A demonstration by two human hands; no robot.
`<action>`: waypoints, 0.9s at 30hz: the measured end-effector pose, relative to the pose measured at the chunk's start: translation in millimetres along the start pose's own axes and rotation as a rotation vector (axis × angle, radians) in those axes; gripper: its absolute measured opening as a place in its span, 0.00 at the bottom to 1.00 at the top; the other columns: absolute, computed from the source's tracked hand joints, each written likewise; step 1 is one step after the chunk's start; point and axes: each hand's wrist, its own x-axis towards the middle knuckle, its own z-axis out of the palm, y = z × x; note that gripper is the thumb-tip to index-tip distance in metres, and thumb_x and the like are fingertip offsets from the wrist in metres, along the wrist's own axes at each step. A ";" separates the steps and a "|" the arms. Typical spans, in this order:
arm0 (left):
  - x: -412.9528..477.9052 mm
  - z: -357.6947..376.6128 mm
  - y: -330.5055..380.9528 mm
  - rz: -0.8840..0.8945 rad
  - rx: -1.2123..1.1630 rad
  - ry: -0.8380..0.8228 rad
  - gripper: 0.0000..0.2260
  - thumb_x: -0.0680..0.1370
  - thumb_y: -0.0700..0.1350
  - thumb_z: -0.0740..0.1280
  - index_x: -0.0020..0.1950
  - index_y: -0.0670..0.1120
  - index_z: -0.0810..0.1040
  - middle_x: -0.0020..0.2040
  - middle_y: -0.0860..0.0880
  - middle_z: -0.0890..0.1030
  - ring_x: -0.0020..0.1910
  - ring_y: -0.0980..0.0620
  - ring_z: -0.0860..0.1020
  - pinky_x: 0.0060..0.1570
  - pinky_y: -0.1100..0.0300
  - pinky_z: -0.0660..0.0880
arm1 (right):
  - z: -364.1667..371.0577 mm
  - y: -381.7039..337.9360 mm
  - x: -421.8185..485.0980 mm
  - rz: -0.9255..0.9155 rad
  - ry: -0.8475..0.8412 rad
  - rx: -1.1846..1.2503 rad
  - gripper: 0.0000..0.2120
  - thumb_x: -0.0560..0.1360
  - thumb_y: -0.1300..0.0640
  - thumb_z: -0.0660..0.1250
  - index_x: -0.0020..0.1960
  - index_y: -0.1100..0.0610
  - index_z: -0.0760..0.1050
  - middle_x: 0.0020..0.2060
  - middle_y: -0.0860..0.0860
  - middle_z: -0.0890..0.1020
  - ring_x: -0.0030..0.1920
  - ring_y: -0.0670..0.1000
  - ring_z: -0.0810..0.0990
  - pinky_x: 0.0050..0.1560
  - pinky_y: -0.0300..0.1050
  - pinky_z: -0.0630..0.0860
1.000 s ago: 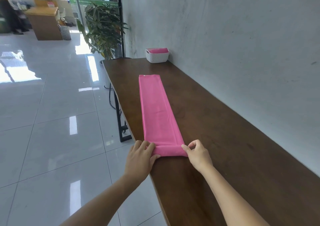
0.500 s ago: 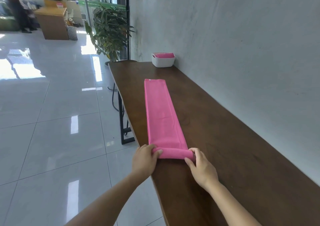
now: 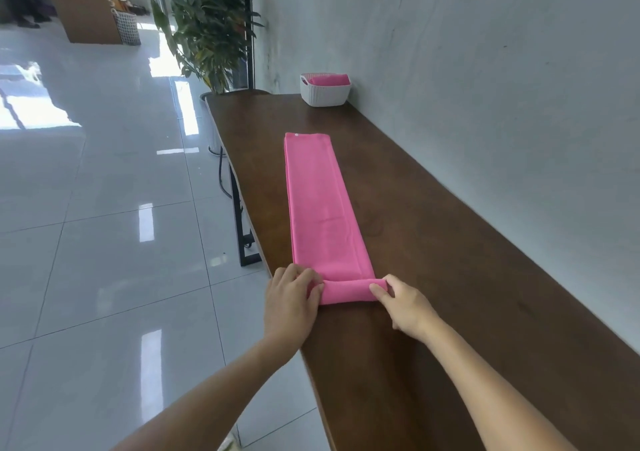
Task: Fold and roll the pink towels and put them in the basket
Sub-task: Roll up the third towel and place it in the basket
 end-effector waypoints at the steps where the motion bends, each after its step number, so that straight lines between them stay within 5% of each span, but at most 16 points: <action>1: 2.2 0.7 -3.4 0.059 0.022 0.005 0.05 0.81 0.52 0.68 0.52 0.53 0.82 0.52 0.56 0.78 0.52 0.54 0.71 0.57 0.54 0.74 | -1.7 -0.8 5.7 0.040 -0.026 0.021 0.24 0.81 0.35 0.55 0.68 0.48 0.70 0.38 0.47 0.81 0.29 0.46 0.81 0.36 0.44 0.77; 5: 11.1 0.6 -22.7 0.205 0.082 -0.040 0.16 0.80 0.61 0.66 0.59 0.52 0.82 0.56 0.55 0.80 0.57 0.52 0.74 0.60 0.53 0.74 | -4.0 -6.9 22.9 0.151 -0.103 0.130 0.33 0.80 0.32 0.55 0.77 0.51 0.64 0.46 0.48 0.79 0.31 0.49 0.85 0.34 0.42 0.78; 12: 37.0 -8.2 -38.0 0.195 0.051 -0.199 0.26 0.77 0.70 0.59 0.64 0.55 0.80 0.57 0.58 0.81 0.57 0.55 0.72 0.60 0.56 0.72 | -7.3 -20.3 30.9 0.220 -0.065 0.135 0.30 0.79 0.30 0.54 0.68 0.52 0.71 0.41 0.52 0.82 0.29 0.49 0.85 0.34 0.44 0.78; 15: 49.1 -11.0 -37.5 0.152 0.021 -0.241 0.24 0.77 0.70 0.59 0.62 0.57 0.80 0.54 0.60 0.81 0.54 0.57 0.71 0.59 0.57 0.70 | 0.8 -23.5 27.1 0.130 0.131 -0.037 0.26 0.78 0.29 0.49 0.61 0.48 0.68 0.43 0.46 0.82 0.30 0.46 0.83 0.31 0.40 0.74; 18: 58.9 -12.8 -34.0 0.124 0.023 -0.278 0.19 0.79 0.66 0.62 0.62 0.57 0.80 0.52 0.61 0.80 0.53 0.56 0.69 0.59 0.56 0.68 | 9.1 -22.7 22.6 -0.045 0.263 -0.079 0.24 0.80 0.32 0.47 0.66 0.47 0.65 0.57 0.45 0.81 0.44 0.43 0.79 0.33 0.33 0.70; 21: 67.4 -14.1 -32.3 0.070 0.013 -0.322 0.18 0.79 0.66 0.63 0.60 0.57 0.81 0.51 0.62 0.74 0.55 0.55 0.66 0.61 0.54 0.68 | 13.9 -16.3 22.7 -0.112 0.264 -0.077 0.26 0.80 0.33 0.47 0.70 0.46 0.63 0.66 0.45 0.76 0.52 0.43 0.79 0.36 0.30 0.68; 27: 89.7 -16.9 -33.0 -0.024 0.027 -0.429 0.19 0.78 0.68 0.61 0.59 0.58 0.81 0.46 0.60 0.72 0.54 0.52 0.67 0.62 0.51 0.67 | 11.7 -4.0 29.8 -0.204 0.216 -0.045 0.30 0.77 0.30 0.48 0.72 0.45 0.62 0.65 0.40 0.73 0.52 0.39 0.75 0.38 0.28 0.70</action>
